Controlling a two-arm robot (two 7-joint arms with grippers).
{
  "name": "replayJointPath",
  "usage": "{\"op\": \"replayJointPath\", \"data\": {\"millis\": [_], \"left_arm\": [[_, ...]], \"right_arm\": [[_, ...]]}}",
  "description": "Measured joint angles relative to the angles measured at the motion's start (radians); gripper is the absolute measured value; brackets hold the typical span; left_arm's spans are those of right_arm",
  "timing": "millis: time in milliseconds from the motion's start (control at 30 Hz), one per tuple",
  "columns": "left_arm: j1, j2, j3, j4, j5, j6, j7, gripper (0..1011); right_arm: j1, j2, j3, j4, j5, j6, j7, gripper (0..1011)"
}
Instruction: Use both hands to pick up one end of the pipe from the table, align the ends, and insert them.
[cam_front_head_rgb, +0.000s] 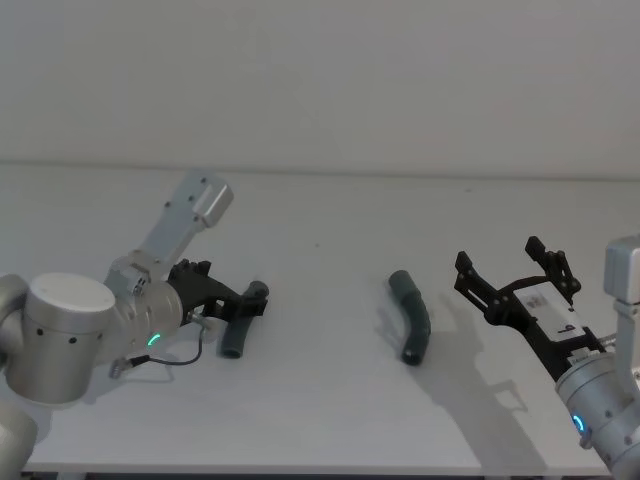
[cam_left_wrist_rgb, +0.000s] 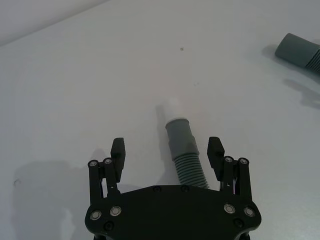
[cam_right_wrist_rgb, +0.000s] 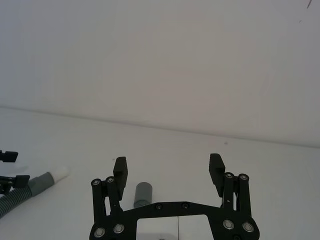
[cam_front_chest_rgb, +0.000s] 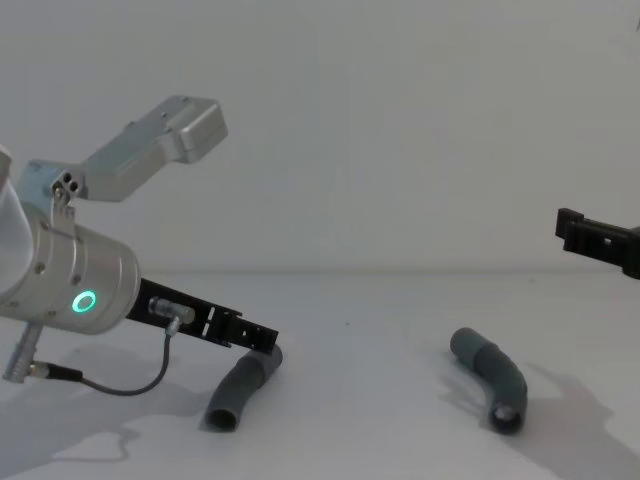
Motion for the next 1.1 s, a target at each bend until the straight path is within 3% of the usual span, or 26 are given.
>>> {"op": "replayJointPath", "data": {"millis": [1100], "left_arm": [[-0.028,-0.068,0.000,0.098,0.023,-0.014,0.002,1000]], "right_arm": [[0.000,0.000,0.000,0.000,0.000,0.000,0.000,1001]]}}
